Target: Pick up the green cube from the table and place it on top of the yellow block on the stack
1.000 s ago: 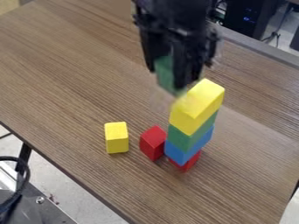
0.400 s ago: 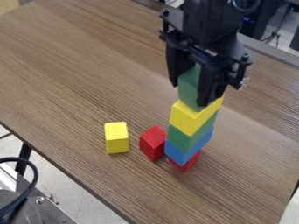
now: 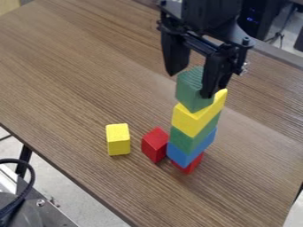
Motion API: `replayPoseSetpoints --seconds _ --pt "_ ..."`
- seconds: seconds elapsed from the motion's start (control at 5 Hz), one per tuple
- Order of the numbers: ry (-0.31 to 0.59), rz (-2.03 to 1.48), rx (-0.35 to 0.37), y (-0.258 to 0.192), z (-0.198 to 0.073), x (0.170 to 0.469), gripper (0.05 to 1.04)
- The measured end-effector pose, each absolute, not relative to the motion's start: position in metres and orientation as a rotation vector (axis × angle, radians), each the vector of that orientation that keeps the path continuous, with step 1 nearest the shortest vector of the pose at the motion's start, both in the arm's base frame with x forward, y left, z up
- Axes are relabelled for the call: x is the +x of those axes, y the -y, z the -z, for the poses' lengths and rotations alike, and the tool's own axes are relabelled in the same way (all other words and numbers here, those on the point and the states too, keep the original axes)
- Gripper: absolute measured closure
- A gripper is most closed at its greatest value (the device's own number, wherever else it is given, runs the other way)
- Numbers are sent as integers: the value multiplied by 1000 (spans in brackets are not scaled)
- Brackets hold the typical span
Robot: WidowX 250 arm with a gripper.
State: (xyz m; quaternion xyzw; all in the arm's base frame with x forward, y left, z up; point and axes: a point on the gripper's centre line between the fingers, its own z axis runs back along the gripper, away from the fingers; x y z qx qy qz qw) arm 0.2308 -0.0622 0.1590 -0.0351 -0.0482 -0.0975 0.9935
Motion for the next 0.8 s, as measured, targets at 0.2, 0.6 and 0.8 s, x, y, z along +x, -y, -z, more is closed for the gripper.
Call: replayPoseSetpoints --seconds 0.2,0.6,0.8 --pt "62 137 -95 54 -162 233 82" --pt "50 96 -103 46 -171 239 84" --pt "83 88 -128 46 -184 240 84"
